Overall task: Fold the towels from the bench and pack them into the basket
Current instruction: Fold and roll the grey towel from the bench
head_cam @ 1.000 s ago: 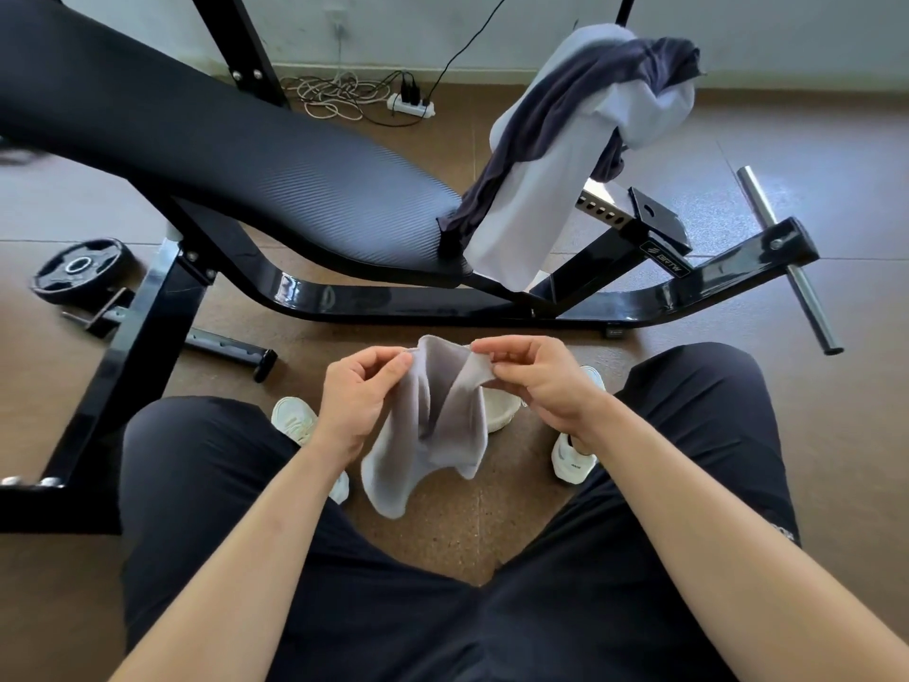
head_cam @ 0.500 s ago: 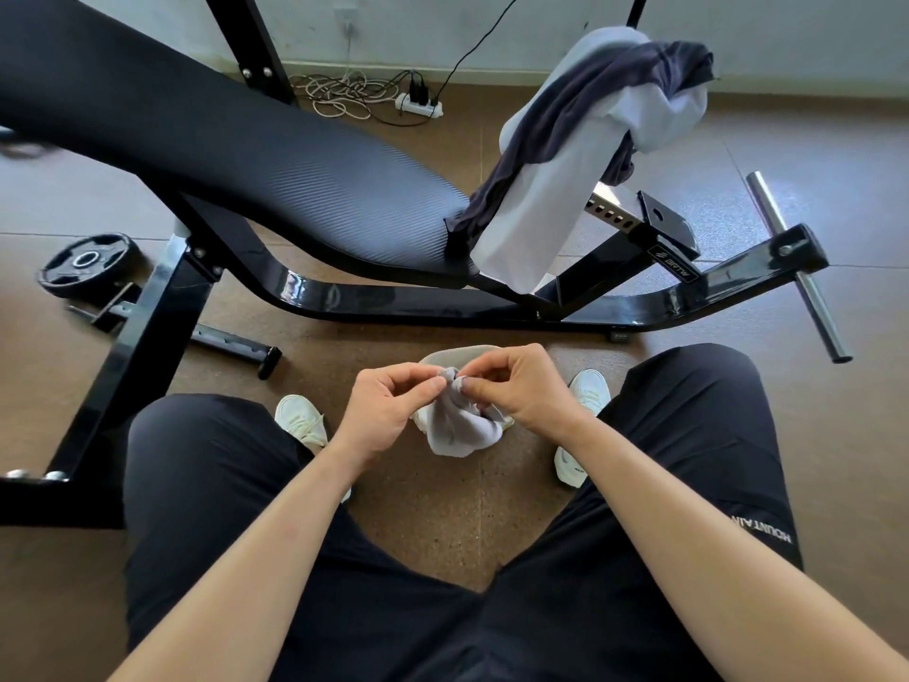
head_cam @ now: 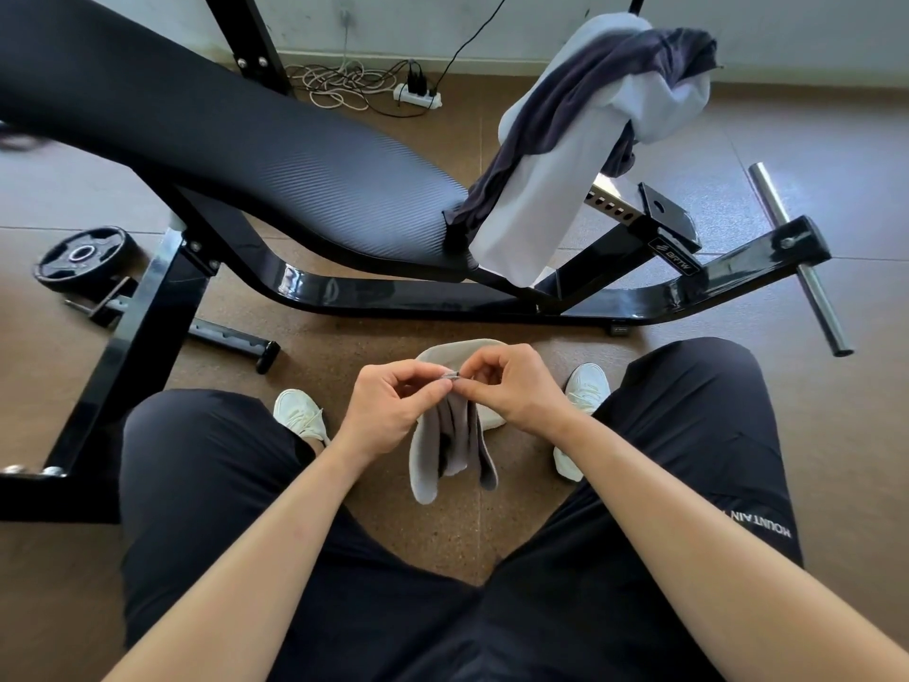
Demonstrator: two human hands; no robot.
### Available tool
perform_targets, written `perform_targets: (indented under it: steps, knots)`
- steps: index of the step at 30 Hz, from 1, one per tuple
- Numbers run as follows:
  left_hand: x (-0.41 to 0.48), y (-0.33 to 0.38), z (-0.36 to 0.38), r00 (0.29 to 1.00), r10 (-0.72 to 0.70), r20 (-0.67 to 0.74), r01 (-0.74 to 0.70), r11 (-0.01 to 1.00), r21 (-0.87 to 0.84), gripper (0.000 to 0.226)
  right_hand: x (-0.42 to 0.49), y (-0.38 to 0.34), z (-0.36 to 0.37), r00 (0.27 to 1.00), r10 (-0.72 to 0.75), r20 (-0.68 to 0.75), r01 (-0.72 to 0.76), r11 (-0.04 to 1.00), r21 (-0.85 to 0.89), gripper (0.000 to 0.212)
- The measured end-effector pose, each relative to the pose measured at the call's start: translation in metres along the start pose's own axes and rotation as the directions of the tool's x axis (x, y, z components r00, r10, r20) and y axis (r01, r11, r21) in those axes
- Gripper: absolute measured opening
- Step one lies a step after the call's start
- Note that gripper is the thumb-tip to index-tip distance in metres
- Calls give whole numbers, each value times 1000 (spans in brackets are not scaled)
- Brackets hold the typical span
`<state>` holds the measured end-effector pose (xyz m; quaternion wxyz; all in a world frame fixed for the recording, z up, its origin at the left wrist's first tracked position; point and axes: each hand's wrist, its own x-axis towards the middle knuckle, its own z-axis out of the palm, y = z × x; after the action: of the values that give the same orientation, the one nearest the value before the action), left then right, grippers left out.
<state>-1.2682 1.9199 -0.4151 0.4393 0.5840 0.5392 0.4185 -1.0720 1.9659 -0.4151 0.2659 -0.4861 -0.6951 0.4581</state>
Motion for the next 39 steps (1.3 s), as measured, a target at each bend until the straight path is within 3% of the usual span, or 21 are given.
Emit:
perform_targets:
  steps: [6,10,16,20,25,33,36,39]
  knots:
    - [2,-3,-4,998,-9,-61,14,997,77,11,6,8,3,997,-12,74,27,977,-210,5]
    - [-1,-2,-10,984,-85,-158,79,996,-46,13,10,14,5,996,12,91,17,953,-302,6]
    - [1,-5,-24,957,-73,-279,41,992,-119,16,14,18,-3,994,73,79,-37,922,-386,6]
    - [3,-16,-39,927,-107,-360,34,978,-204,21,13,24,-12,993,52,110,6,883,-469,8]
    - [8,-23,-56,867,-186,-463,46,954,-297,21,10,38,-31,989,131,71,-58,777,-627,11]
    - [14,-39,-72,843,-213,-493,157,976,-153,12,4,38,-46,986,164,-34,-159,856,-493,7]
    - [17,-45,-74,812,-241,-532,227,970,-93,13,2,34,-51,978,52,-203,-130,910,-393,8]
    - [18,-52,-73,787,-317,-530,328,942,-75,13,4,26,-54,951,-81,-297,-49,912,-407,6]
